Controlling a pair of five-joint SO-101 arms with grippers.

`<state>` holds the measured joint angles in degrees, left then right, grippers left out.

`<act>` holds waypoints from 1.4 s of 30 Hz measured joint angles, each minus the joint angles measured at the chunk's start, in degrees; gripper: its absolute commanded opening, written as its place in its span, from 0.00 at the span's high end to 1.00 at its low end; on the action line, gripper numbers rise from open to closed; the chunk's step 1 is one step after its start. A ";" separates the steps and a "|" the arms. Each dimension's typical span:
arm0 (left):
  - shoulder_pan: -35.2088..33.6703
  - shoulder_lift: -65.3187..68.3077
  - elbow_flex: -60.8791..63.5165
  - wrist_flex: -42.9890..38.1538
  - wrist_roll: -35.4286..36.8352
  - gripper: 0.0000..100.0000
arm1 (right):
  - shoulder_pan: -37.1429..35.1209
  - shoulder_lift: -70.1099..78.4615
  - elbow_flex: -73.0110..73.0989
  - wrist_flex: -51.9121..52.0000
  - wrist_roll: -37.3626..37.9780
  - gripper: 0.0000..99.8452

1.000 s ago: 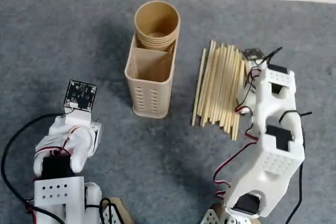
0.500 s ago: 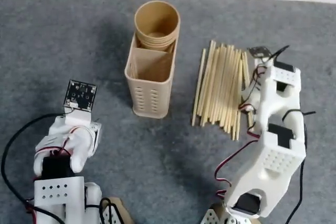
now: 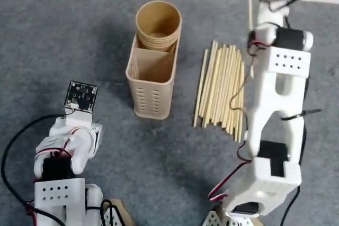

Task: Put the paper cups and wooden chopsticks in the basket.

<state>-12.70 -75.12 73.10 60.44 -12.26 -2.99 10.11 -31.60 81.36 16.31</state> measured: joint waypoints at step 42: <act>0.00 0.00 0.35 -1.41 0.00 0.79 | -29.98 -43.25 37.19 -32.88 -19.34 0.99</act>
<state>-12.70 -75.12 73.45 59.03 -12.26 -32.97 -33.14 5.58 48.48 -3.03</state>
